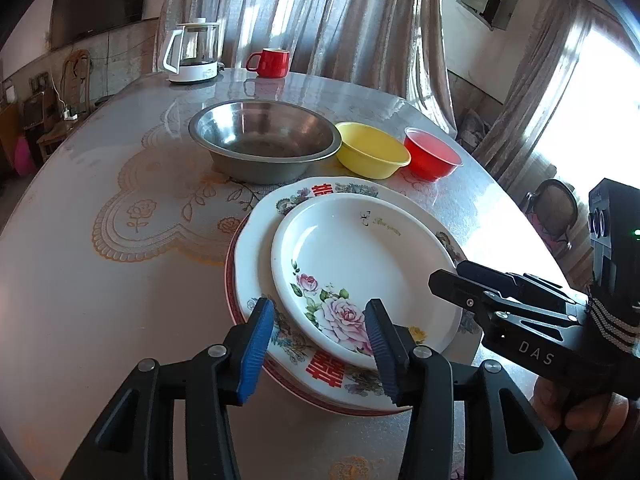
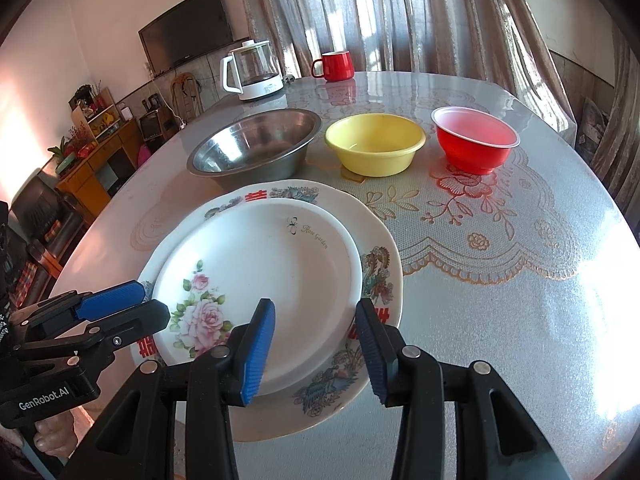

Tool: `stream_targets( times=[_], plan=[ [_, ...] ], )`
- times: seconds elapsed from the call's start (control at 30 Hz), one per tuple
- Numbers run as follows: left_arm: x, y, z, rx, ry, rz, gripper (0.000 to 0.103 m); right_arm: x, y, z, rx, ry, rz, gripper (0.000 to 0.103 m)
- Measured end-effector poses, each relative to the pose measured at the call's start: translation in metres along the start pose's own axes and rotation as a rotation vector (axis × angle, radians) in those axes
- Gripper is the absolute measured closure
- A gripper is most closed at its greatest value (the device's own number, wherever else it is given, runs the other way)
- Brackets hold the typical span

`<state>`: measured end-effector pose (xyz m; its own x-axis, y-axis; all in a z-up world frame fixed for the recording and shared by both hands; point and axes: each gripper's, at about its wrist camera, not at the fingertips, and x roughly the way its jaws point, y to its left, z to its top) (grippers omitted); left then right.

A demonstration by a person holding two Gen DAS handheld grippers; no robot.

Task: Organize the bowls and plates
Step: 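Open the left tool to release the pink-rose plate on the stack, then move the left tool past the plate stack to the steel basin rim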

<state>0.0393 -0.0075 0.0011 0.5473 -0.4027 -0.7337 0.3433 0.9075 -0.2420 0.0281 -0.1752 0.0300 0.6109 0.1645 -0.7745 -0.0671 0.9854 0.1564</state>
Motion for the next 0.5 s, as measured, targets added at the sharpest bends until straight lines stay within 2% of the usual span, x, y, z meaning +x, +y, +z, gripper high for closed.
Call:
stream_targets(
  times=[0.5],
  plan=[
    [-0.003, 0.015, 0.002, -0.044, -0.008, 0.01, 0.049, 0.001, -0.004, 0.004, 0.018, 0.016, 0.019, 0.061]
  ],
)
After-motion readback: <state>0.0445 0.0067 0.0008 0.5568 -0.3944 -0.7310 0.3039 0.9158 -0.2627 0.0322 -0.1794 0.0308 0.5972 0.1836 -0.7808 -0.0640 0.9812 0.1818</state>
